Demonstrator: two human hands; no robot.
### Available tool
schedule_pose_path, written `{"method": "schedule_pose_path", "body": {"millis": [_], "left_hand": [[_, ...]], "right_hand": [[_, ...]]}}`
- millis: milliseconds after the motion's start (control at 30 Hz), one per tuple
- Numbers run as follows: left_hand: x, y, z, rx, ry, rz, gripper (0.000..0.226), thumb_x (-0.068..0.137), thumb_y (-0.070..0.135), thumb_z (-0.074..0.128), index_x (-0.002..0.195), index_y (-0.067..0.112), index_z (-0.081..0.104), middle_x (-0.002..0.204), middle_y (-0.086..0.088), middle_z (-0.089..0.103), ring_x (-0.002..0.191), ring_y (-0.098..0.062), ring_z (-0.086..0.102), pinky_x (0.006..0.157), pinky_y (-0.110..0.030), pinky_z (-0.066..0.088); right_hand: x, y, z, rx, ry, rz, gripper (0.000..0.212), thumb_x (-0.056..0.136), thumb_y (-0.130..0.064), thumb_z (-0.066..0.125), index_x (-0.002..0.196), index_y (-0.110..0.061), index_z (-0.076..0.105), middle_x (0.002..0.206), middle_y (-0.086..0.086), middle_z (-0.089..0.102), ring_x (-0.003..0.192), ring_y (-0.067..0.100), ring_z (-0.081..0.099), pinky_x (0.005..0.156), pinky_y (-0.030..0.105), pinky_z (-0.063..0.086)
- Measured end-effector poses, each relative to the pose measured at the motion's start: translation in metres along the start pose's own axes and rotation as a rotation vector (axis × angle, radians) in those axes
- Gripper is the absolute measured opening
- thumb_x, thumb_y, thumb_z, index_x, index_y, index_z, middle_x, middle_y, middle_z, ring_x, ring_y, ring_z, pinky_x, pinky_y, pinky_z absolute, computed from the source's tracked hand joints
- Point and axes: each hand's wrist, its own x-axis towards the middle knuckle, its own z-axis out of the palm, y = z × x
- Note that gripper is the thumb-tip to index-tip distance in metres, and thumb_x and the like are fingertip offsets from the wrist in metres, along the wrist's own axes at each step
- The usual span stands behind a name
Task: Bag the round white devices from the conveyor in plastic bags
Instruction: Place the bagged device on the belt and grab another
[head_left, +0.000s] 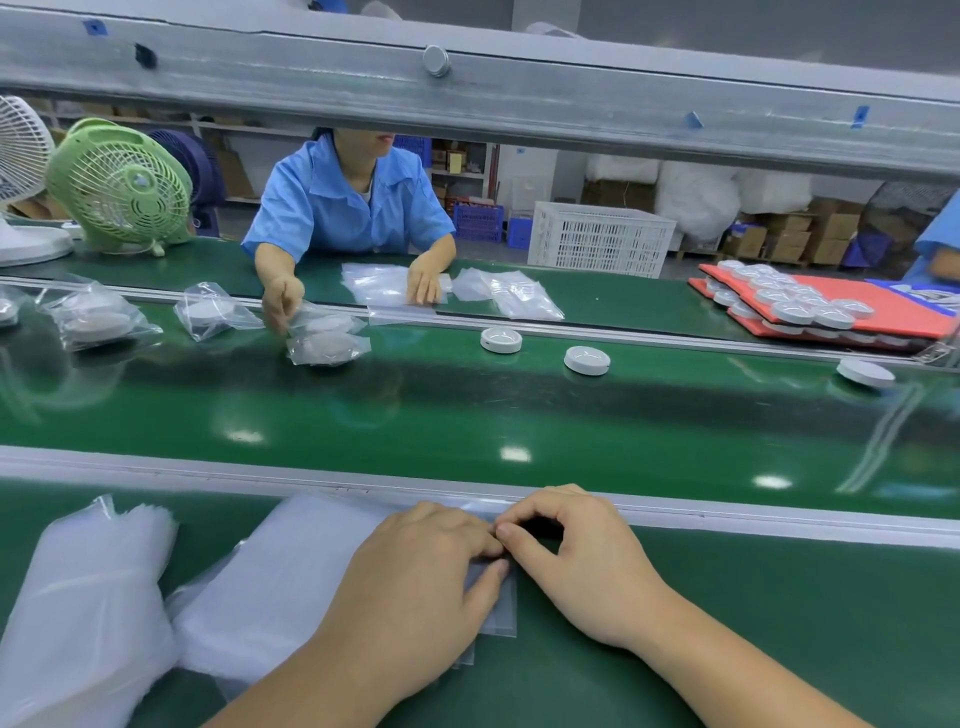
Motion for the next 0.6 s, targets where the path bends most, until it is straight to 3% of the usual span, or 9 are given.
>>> {"method": "schedule_pose_path", "body": {"millis": [600], "left_hand": [[0.0003,0.0019,-0.0035,0.000,-0.038,-0.002,0.043,0.090,0.060,0.031,0.111,0.044,0.064,0.114,0.031,0.062,0.103,0.001,0.047,0.090,-0.021,0.042]], "right_hand": [[-0.0002,0.0012,0.0008,-0.010,-0.012,-0.007,0.009,0.092,-0.043,0.064,0.088,-0.045,0.072,0.095,-0.037,0.067,0.105,-0.006,0.055,0.084,0.017,0.043]]}}
